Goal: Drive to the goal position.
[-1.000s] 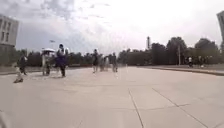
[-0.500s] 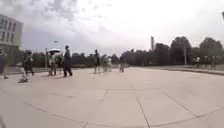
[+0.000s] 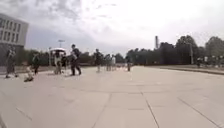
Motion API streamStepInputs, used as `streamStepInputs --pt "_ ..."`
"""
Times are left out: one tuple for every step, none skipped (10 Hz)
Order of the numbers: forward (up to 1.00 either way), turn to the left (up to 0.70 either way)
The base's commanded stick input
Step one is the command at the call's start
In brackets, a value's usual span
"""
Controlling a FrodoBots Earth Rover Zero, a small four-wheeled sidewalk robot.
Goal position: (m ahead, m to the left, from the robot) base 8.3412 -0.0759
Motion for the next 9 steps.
streamStepInputs --pt "0.7 0.0" --pt "0.7 0.0" --pt "0.7 -0.2" --pt "0.7 -0.19" --pt "0.7 -0.02" --pt "0.7 0.0" --pt "0.7 0.0" --pt "0.7 0.0" --pt "0.7 0.0"
